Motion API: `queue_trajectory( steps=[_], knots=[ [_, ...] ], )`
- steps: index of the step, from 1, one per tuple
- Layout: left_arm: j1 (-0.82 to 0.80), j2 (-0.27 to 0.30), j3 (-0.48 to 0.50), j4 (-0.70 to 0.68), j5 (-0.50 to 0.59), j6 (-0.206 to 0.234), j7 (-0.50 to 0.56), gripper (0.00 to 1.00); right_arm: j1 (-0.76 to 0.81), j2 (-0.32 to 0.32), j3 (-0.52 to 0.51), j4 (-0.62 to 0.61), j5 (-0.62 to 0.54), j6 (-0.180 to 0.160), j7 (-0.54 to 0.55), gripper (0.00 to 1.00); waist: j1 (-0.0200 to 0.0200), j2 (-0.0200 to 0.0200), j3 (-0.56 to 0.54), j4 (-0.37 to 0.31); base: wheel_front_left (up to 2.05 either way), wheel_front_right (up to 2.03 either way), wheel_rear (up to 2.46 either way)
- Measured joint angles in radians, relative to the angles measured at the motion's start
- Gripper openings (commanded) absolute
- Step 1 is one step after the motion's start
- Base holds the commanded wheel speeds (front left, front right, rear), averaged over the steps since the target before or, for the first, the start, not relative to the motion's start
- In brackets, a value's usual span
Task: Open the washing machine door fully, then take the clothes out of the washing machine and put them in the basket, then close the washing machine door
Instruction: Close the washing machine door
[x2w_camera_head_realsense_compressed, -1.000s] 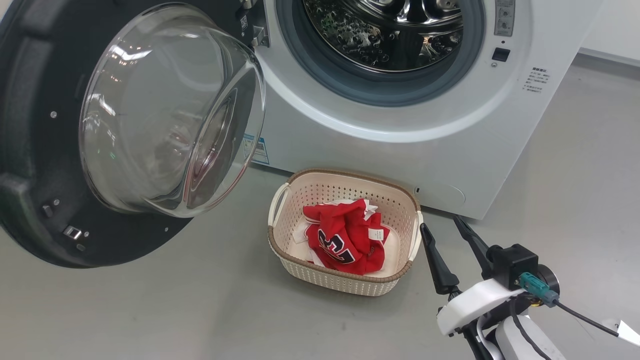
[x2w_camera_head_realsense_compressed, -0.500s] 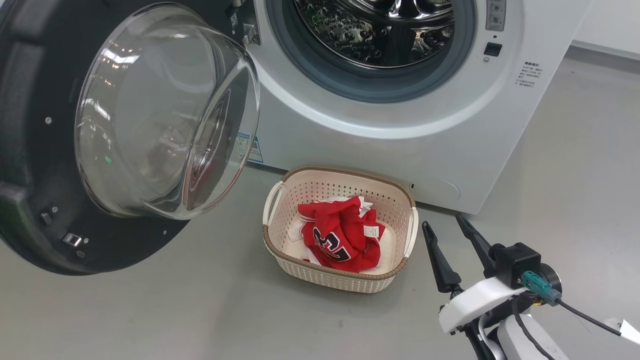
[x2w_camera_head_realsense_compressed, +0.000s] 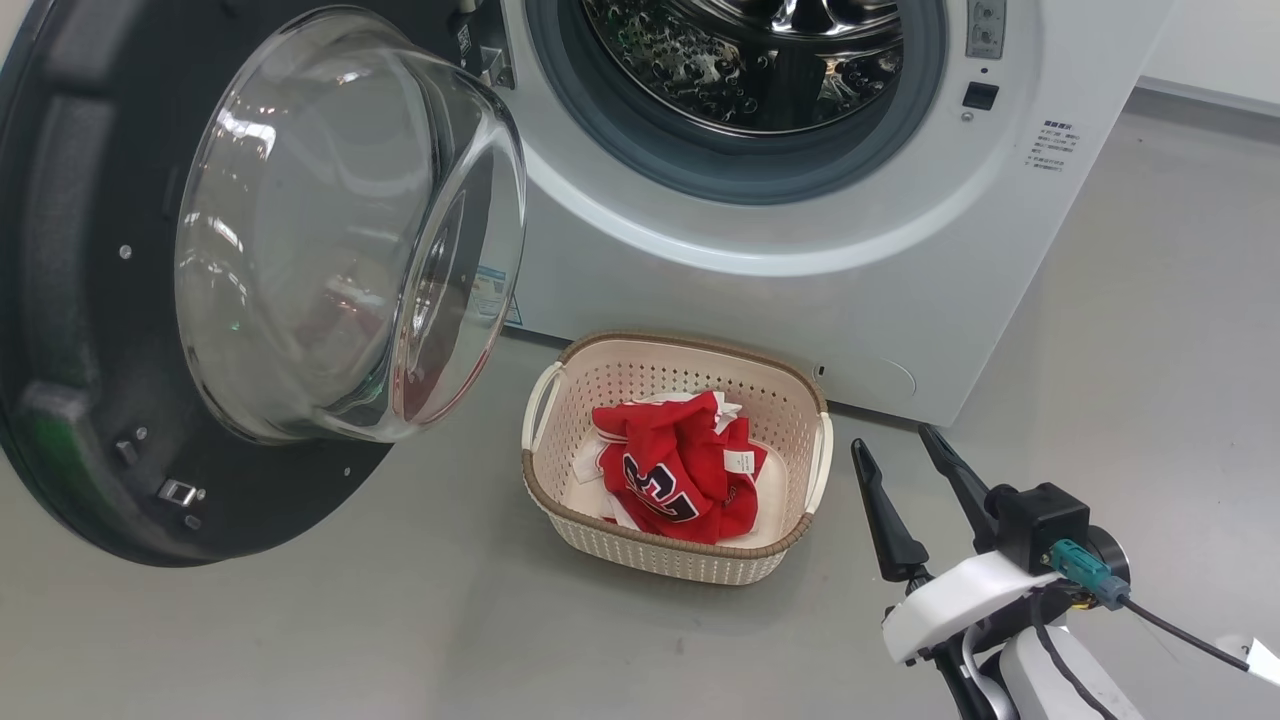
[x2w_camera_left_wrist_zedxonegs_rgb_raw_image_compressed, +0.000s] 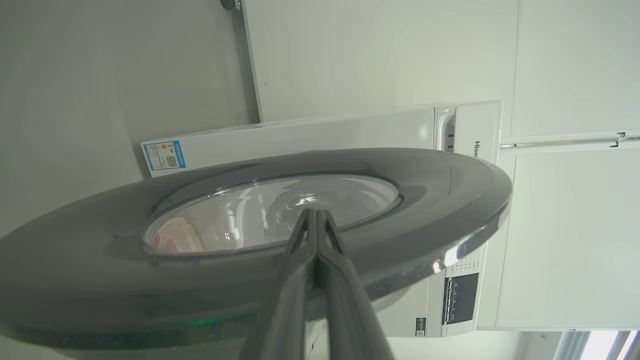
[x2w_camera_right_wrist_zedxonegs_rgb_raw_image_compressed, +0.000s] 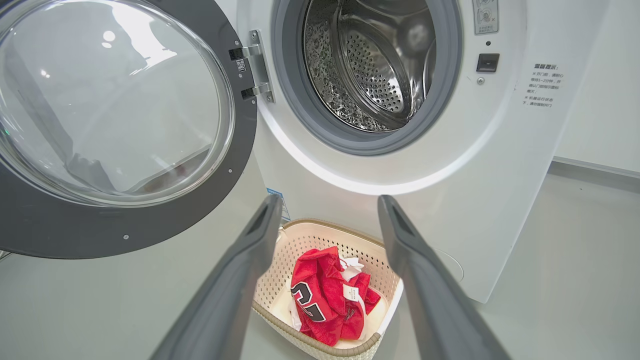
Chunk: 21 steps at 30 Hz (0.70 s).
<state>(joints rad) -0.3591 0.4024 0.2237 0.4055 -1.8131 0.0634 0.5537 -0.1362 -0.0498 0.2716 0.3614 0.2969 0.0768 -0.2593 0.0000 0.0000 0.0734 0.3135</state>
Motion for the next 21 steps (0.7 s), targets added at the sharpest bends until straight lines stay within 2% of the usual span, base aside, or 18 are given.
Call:
queue_trajectory(
  steps=[12, 21],
  knots=[
    [0.006, -0.01, -0.02, -0.042, -0.059, -0.052, 0.122, 0.0, 0.0, 0.0, -0.009, -0.001, 0.0, -0.002, 0.0, 1.0, 0.0, 0.0, -0.005, -0.007, 0.0, 0.0, 0.0],
    [0.046, -0.014, -0.032, -0.099, -0.096, -0.071, 0.196, 0.0, 0.0, 0.0, -0.008, -0.006, -0.005, -0.006, 0.0, 1.0, 0.0, 0.0, 0.0, -0.02, 0.0, 0.0, 0.0]
  ],
)
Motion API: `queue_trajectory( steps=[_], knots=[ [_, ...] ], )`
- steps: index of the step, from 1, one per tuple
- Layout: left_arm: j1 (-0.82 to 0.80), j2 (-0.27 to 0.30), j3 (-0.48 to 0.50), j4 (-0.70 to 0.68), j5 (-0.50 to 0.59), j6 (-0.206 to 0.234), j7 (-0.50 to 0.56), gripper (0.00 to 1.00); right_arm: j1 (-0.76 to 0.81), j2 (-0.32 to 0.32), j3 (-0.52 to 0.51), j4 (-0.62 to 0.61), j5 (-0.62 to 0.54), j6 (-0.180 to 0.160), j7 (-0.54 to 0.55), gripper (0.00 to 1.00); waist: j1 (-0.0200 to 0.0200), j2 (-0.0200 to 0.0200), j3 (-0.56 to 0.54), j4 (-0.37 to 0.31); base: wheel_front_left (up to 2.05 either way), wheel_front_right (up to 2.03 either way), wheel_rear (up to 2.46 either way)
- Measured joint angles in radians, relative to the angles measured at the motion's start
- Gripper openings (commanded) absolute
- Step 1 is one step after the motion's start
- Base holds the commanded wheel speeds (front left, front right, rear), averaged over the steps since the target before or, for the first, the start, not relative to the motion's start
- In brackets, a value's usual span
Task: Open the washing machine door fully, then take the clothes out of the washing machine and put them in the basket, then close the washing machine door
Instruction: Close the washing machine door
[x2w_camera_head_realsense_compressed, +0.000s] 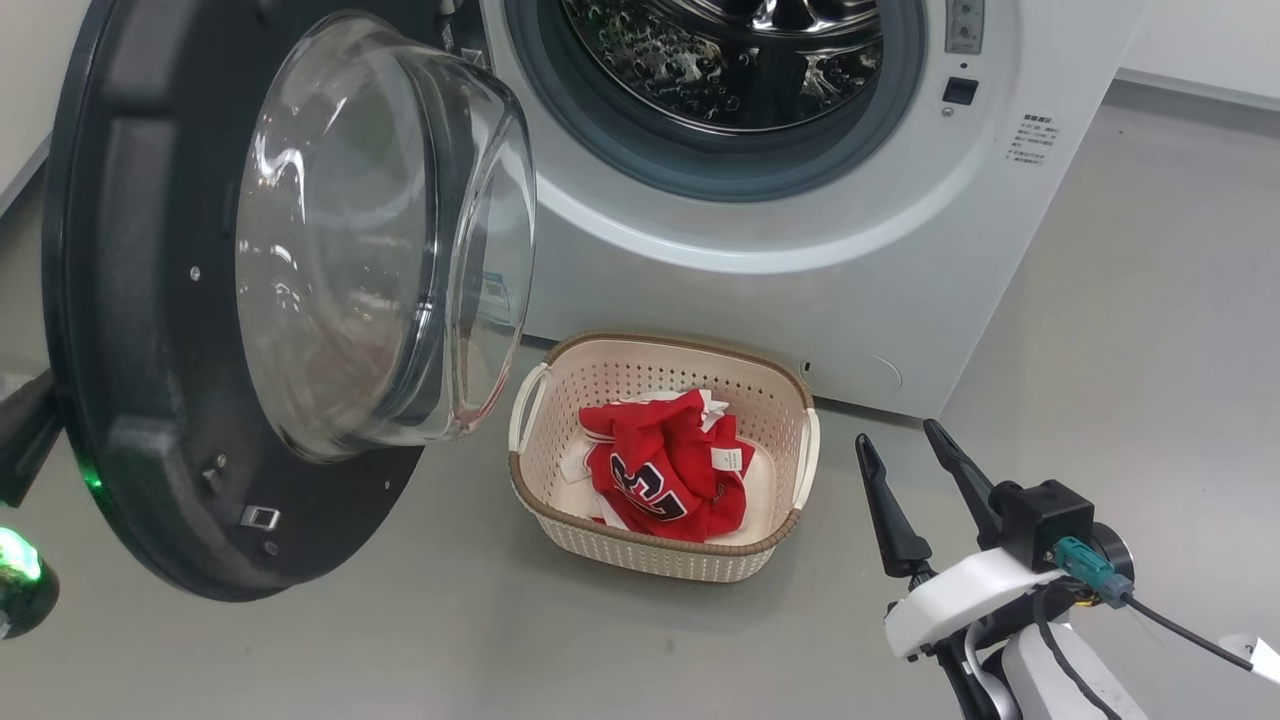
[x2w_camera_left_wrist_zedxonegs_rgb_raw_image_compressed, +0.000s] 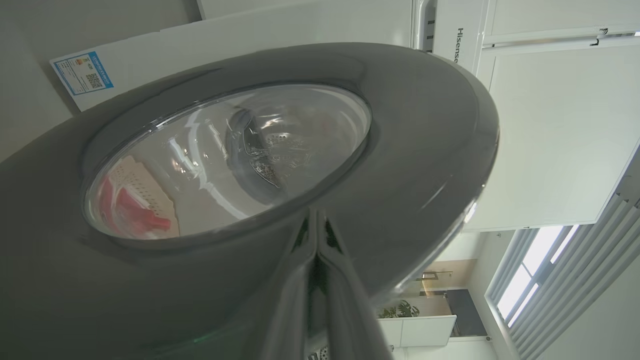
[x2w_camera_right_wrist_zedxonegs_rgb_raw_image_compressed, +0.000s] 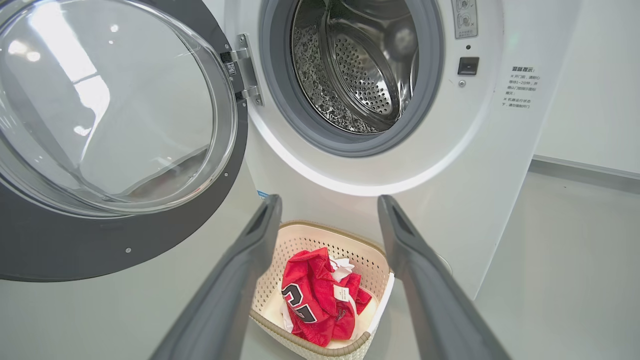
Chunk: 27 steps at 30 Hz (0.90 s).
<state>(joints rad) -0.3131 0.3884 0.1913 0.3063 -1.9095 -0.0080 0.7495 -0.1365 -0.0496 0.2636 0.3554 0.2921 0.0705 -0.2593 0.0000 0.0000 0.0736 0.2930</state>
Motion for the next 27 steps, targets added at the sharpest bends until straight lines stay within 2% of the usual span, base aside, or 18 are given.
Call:
queue_trajectory(
  steps=[9, 27],
  knots=[
    [0.032, -0.028, -0.034, -0.089, -0.018, -0.041, 0.07, 0.0, -0.018, 0.0, -0.004, -0.009, 0.0, -0.001, 0.0, 1.0, 0.0, 0.0001, 0.018, -0.034, 0.0, 0.0, 0.0],
    [0.087, -0.065, -0.092, -0.253, -0.056, -0.06, 0.152, 0.0, -0.044, 0.0, -0.002, -0.026, -0.005, -0.004, 0.0, 1.0, 0.0, 0.0001, 0.05, -0.148, 0.0, 0.0, 0.0]
  ],
)
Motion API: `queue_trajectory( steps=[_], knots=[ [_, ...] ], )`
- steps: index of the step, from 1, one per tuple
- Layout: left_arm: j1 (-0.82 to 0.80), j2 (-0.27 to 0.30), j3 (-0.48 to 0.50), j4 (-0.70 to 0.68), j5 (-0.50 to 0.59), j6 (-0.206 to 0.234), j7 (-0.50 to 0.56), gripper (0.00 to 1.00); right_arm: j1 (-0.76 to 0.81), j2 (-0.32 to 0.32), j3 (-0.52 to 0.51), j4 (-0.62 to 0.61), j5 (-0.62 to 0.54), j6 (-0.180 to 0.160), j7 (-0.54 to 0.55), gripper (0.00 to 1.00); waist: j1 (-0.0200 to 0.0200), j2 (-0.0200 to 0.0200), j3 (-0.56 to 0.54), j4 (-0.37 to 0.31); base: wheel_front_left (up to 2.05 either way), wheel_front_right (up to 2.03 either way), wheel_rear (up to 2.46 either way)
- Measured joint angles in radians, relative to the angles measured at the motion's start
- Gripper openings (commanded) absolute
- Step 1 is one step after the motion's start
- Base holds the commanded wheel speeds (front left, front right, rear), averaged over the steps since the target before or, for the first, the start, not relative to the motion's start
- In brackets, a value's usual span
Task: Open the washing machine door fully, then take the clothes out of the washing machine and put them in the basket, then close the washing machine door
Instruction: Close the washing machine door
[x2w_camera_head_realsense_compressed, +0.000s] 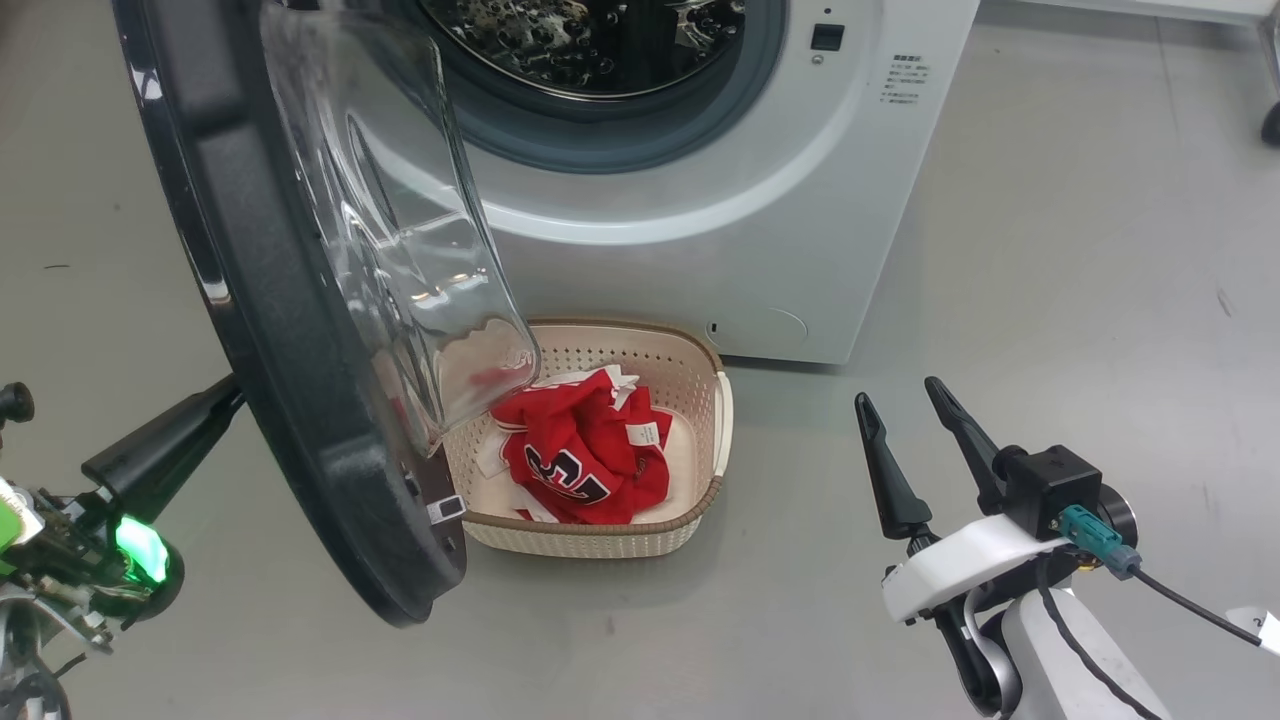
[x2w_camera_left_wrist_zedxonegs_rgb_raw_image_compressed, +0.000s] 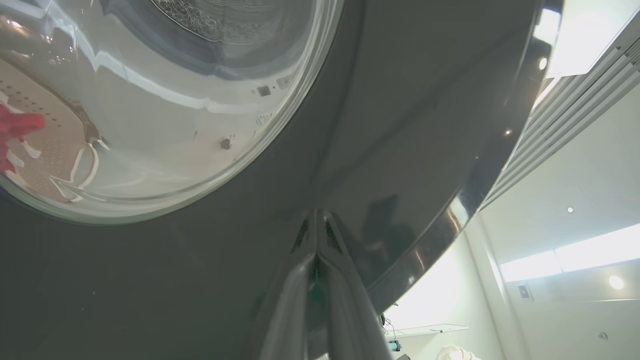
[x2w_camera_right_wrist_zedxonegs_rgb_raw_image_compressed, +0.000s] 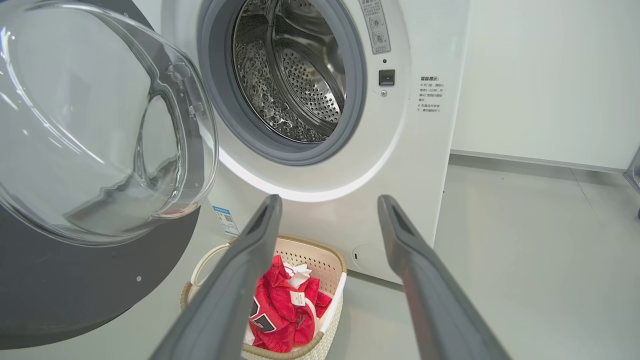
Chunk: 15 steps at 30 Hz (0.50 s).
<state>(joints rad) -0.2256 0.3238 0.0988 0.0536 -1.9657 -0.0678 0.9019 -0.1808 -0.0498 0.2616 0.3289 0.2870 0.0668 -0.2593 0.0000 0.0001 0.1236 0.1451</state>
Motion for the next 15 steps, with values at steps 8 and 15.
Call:
queue_trajectory(
  steps=[8, 15],
  knots=[
    [0.002, -0.003, -0.009, -0.041, -0.005, 0.0, 0.012, 0.0, -0.014, 0.0, -0.001, -0.006, 0.0, 0.0, 0.0, 1.0, 0.0, 0.0, 0.024, -0.069, 0.0, 0.0, 0.0],
    [0.001, -0.005, -0.025, -0.081, -0.005, 0.01, 0.022, 0.0, -0.019, 0.0, 0.006, -0.021, 0.017, -0.007, 0.0, 1.0, 0.0, 0.0, 0.048, -0.131, 0.0, 0.0, 0.0]
  ],
)
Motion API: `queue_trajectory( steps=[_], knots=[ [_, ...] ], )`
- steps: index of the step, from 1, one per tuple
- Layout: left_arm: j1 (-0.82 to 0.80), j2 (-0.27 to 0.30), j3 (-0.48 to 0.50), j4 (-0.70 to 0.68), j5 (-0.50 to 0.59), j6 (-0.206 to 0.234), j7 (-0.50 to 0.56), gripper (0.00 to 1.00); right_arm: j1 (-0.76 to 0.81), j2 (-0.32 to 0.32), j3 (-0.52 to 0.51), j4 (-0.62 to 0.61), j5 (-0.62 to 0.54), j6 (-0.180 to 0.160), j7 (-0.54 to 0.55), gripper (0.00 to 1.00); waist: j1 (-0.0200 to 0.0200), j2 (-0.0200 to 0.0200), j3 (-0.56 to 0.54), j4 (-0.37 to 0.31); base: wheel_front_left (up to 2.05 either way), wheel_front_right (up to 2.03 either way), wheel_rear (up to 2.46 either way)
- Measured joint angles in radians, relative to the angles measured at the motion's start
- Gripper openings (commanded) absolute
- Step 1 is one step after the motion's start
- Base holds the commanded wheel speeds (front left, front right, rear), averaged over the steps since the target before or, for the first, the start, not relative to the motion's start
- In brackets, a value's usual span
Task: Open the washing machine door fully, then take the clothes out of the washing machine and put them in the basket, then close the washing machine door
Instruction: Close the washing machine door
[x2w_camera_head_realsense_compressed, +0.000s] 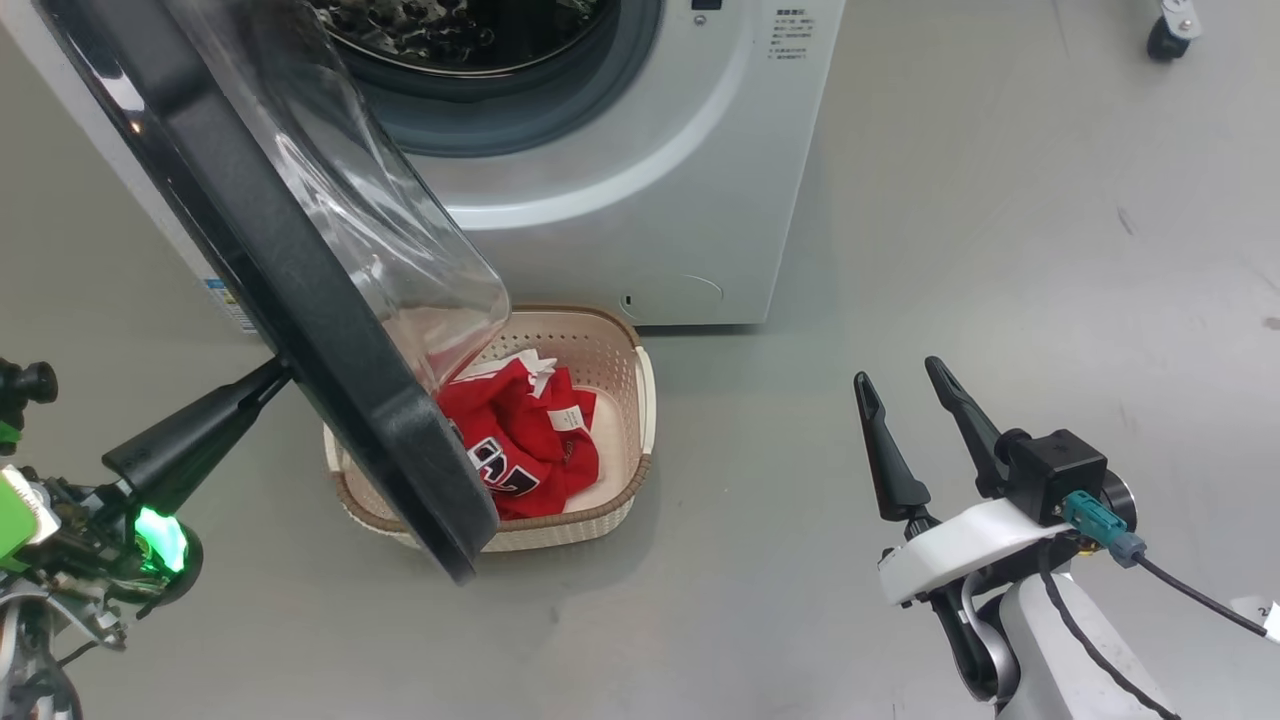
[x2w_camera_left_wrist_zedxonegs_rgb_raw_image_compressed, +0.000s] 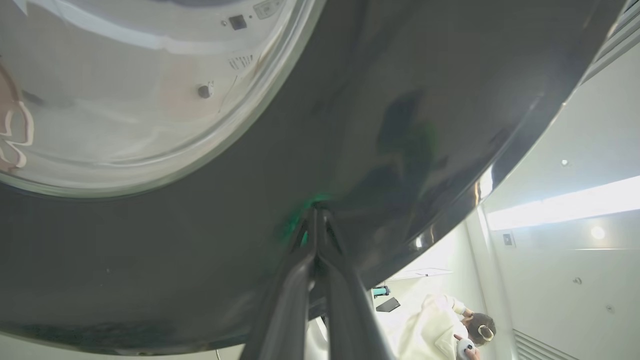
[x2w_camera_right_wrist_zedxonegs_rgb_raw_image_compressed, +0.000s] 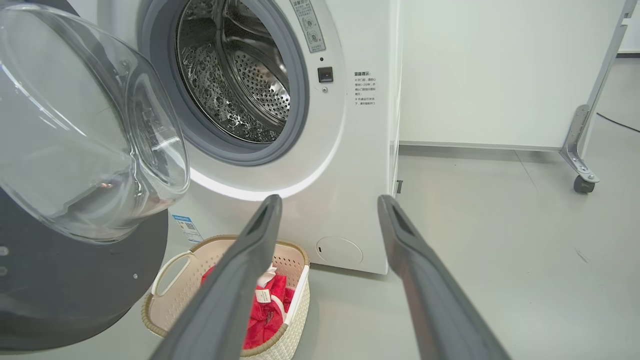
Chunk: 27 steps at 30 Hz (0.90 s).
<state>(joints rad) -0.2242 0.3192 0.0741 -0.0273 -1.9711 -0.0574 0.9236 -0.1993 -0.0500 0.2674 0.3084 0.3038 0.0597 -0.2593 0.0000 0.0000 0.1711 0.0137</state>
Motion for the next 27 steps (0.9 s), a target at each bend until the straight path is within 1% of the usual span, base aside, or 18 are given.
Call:
queue_trajectory(
  steps=[12, 17, 27],
  knots=[
    [-0.035, -0.003, -0.004, -0.051, -0.002, 0.031, -0.001, 0.0, -0.029, 0.0, 0.028, -0.023, 0.022, -0.001, 0.0, 1.0, 0.0, 0.0, 0.06, -0.1, 0.0, 0.0, 0.0],
    [-0.072, -0.003, -0.009, -0.054, -0.01, 0.046, -0.001, 0.0, -0.044, 0.0, 0.036, -0.032, 0.031, -0.01, 0.0, 1.0, 0.0, 0.0, 0.09, -0.141, 0.0, 0.0, 0.0],
    [-0.185, -0.006, -0.026, -0.058, -0.01, 0.11, -0.012, 0.0, -0.072, 0.0, 0.073, -0.05, 0.067, -0.01, 0.0, 1.0, 0.0, 0.0, 0.149, -0.21, 0.0, 0.0, 0.0]
  ],
)
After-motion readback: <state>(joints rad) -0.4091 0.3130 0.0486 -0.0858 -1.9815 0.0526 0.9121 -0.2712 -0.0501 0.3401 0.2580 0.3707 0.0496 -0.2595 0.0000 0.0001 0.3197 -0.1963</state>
